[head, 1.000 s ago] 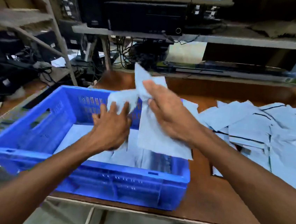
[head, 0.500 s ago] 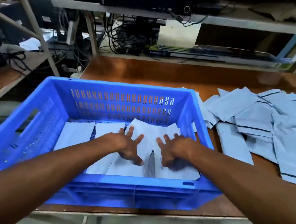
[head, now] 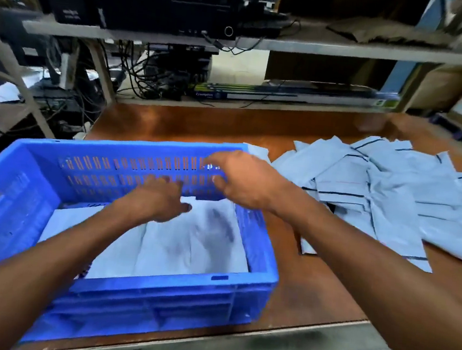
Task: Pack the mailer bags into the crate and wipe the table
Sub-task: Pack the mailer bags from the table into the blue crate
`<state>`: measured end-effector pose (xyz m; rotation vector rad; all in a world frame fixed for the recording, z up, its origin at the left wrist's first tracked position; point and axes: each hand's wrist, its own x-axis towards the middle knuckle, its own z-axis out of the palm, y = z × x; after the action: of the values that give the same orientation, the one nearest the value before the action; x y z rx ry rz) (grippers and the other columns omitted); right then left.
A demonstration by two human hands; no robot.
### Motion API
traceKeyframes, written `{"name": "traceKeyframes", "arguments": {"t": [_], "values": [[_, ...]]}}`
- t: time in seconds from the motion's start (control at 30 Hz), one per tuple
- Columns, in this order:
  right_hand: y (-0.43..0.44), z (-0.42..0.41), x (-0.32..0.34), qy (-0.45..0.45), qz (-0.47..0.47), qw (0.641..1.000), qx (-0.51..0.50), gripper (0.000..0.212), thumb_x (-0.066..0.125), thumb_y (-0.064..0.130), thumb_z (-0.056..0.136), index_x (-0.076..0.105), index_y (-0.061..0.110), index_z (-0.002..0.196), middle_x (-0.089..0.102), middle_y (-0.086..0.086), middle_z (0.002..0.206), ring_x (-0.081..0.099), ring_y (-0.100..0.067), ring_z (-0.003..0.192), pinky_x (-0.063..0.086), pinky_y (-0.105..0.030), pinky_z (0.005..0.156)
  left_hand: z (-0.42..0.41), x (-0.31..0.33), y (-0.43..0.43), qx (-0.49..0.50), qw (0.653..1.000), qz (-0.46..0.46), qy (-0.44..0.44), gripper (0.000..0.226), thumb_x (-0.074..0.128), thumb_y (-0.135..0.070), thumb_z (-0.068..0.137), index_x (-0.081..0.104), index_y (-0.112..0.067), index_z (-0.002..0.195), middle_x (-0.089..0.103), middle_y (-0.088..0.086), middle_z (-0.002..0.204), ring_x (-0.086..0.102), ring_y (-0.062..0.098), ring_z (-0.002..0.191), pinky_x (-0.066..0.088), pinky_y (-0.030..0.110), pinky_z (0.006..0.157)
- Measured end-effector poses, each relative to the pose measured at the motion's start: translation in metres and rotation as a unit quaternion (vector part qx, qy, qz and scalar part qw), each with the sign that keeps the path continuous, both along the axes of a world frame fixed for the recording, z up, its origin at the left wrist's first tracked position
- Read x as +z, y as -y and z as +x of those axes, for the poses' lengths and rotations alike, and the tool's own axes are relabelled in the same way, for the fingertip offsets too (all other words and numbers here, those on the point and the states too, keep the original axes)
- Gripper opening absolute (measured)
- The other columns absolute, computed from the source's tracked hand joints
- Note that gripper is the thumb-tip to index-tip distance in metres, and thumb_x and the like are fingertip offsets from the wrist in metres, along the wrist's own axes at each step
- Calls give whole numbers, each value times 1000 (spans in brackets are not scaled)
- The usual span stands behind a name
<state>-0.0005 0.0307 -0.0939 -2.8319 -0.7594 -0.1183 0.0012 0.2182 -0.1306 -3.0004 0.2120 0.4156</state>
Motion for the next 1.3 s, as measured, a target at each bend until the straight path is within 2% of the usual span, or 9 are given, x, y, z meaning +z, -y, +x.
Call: {"name": "traceKeyframes", "arguments": {"t": [0.13, 0.33, 0.47, 0.7, 0.87, 1.0, 1.1, 1.23, 1.3], "values": [[116, 9, 26, 68, 179, 972, -137, 37, 48, 26, 82, 63, 27, 115, 70, 3, 115, 64, -22, 104, 52, -38, 91, -7, 40, 75, -61, 968, -188, 152, 58, 53, -49, 94, 43, -20, 143, 47, 15, 143, 43, 41, 128, 39, 50, 105], [250, 2, -58, -58, 133, 949, -280, 34, 52, 21, 73, 68, 20, 104, 71, -10, 109, 63, -33, 104, 53, -45, 88, -47, 15, 241, -103, 971, -192, 93, 58, 49, -49, 92, 39, -22, 143, 39, 8, 148, 33, 36, 135, 32, 51, 106], [293, 6, -102, -108, 81, 949, -285, 42, 59, 20, 86, 58, 16, 127, 59, -12, 131, 54, -35, 121, 47, -45, 97, -46, -46, 297, -49, 985, -166, -5, 58, 47, -47, 95, 33, -20, 145, 31, 12, 152, 26, 38, 139, 23, 51, 110], [292, 69, -137, -81, -130, 967, -201, 62, 32, 59, 97, 20, 34, 152, 16, 1, 163, 13, -34, 147, 21, -55, 112, -21, -126, 319, -64, 987, -141, -45, 70, 25, -71, 94, -3, -45, 153, -13, -10, 164, -11, 39, 149, 5, 60, 116], [299, 39, -181, -63, -176, 961, -203, 60, 15, 58, 97, 41, 31, 143, 40, 2, 150, 27, -34, 140, 24, -55, 108, -27, -141, 305, -63, 989, -132, -5, 69, 24, -72, 94, 7, -43, 155, -12, -15, 163, -2, 35, 150, 10, 57, 119], [294, -19, -185, 0, -125, 970, -209, 58, 20, 53, 93, 67, 25, 112, 61, 1, 128, 43, -33, 129, 29, -55, 105, -56, -144, 277, -21, 988, -150, 21, 70, 30, -73, 91, 24, -38, 151, -1, -13, 164, 14, 35, 145, 21, 56, 116], [285, -70, -186, 19, -95, 976, -196, 46, 34, 52, 95, 71, 26, 106, 67, 1, 120, 55, -28, 120, 33, -52, 105, -89, -143, 252, 3, 987, -151, 48, 64, 34, -72, 90, 30, -39, 145, 9, -9, 160, 25, 33, 138, 29, 54, 111], [277, -92, -179, 44, -58, 980, -183, 46, 31, 47, 95, 69, 23, 102, 71, -1, 105, 63, -23, 99, 40, -44, 96, -98, -141, 241, 33, 984, -148, 93, 70, 35, -74, 88, 27, -36, 146, 16, 0, 156, 23, 35, 136, 32, 55, 109], [275, -72, -178, 75, -36, 972, -220, 48, 35, 47, 93, 67, 19, 114, 66, -7, 119, 60, -29, 109, 41, -46, 95, -81, -145, 248, 36, 983, -155, 91, 77, 37, -74, 88, 17, -37, 152, 9, 4, 161, 12, 39, 143, 26, 58, 112]]}}
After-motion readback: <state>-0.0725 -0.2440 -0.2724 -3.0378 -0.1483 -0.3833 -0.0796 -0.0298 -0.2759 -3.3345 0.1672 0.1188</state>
